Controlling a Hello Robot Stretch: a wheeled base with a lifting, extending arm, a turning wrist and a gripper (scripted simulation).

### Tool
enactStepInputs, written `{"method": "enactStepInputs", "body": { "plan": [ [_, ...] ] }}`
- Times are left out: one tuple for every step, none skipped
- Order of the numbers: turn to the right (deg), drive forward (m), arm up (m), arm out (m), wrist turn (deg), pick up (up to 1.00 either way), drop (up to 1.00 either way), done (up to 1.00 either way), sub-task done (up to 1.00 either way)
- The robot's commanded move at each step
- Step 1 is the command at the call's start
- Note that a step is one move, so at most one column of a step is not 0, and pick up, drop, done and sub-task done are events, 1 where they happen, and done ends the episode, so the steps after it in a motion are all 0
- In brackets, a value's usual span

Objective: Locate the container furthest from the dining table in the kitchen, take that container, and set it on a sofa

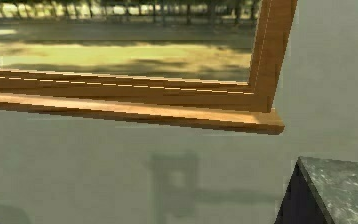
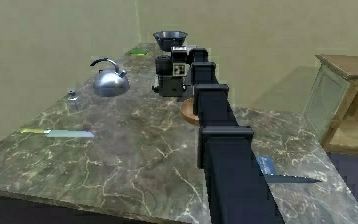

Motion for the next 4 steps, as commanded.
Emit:
{"method": "enactStepInputs", "body": {
  "plan": [
    [0.0, 0.0, 0.0, 0.0, 27.0, 0.0, 0.0, 0.0, 0.0],
    [0.0, 0.0, -0.12, 0.0, 0.0, 0.0, 0.0, 0.0, 0.0],
    [0.0, 0.0, 0.0, 0.0, 0.0, 1.0, 0.0, 0.0, 0.0],
    [0.0, 0.0, 0.1, 0.0, 0.0, 0.0, 0.0, 0.0, 0.0]
  ]
}}
